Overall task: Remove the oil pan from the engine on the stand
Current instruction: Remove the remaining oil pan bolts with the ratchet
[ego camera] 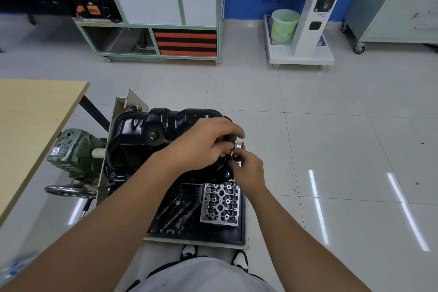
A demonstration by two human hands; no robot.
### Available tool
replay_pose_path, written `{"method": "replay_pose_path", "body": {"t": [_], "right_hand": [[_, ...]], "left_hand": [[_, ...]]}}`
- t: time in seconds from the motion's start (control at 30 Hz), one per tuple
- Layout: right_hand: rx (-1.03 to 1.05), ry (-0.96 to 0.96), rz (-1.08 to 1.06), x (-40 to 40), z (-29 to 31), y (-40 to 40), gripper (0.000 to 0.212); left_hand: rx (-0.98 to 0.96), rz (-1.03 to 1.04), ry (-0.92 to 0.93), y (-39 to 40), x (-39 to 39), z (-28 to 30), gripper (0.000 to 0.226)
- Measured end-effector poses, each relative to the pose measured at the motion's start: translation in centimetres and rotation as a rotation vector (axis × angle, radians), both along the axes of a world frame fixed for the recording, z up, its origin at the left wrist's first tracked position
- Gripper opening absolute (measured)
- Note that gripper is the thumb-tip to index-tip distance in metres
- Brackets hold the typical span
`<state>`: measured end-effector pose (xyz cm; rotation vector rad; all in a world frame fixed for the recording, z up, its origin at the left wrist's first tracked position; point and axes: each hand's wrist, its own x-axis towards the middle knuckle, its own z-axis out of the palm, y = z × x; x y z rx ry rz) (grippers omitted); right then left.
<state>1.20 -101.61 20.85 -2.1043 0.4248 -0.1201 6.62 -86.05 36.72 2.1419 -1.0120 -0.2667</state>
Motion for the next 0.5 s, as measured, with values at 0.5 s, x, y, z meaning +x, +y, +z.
{"method": "replay_pose_path", "body": {"t": [0.5], "right_hand": [[-0.054, -0.088, -0.017, 0.2, 0.3, 0.1, 0.009]], "left_hand": [[-0.239, 0.558, -0.444, 0.2, -0.1, 0.9, 0.022]]}}
